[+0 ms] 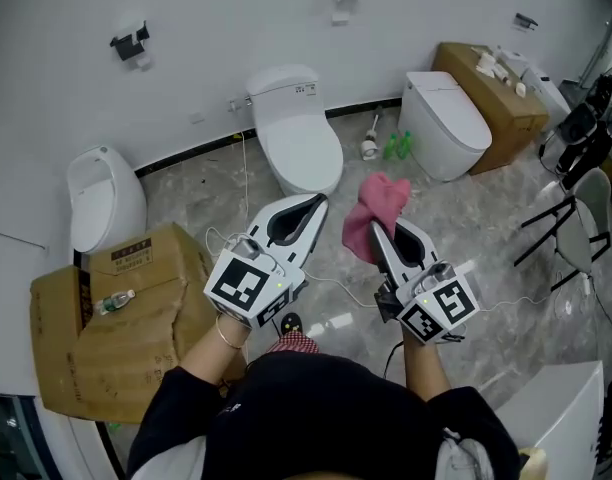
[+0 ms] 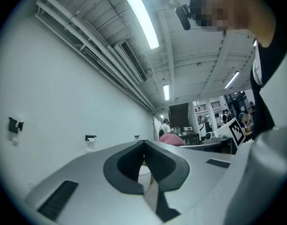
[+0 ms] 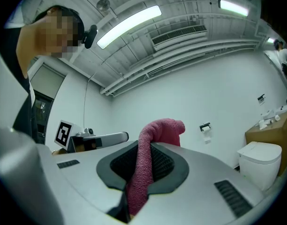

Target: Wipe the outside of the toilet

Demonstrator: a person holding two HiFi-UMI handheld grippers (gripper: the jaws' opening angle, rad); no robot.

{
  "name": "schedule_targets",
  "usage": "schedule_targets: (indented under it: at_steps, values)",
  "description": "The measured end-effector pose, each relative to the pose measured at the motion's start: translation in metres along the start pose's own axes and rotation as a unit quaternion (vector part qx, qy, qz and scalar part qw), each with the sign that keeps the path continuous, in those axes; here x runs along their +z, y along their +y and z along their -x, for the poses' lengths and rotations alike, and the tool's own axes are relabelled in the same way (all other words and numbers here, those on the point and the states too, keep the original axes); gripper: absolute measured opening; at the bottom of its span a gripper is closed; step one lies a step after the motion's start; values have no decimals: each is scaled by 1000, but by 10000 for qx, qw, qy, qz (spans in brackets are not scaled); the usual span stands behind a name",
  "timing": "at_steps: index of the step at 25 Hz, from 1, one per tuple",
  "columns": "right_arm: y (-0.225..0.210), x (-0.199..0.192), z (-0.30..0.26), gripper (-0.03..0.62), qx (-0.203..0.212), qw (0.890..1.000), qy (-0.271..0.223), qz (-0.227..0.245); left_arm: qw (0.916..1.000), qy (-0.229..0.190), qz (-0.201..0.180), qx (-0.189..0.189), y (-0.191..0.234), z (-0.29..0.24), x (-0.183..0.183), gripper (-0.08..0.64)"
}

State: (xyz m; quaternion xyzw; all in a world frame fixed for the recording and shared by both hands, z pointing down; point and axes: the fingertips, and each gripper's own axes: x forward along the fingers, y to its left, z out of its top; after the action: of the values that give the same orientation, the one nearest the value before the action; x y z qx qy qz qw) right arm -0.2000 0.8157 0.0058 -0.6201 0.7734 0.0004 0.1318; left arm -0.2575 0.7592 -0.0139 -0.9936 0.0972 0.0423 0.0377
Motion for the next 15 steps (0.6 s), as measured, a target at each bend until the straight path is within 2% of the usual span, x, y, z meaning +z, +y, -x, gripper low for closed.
schedule_targets:
  at_steps: [15]
  values:
    - [-37, -15, -125, 55, 4, 10000, 93, 22, 9999, -49, -65, 128, 134, -29, -9, 9]
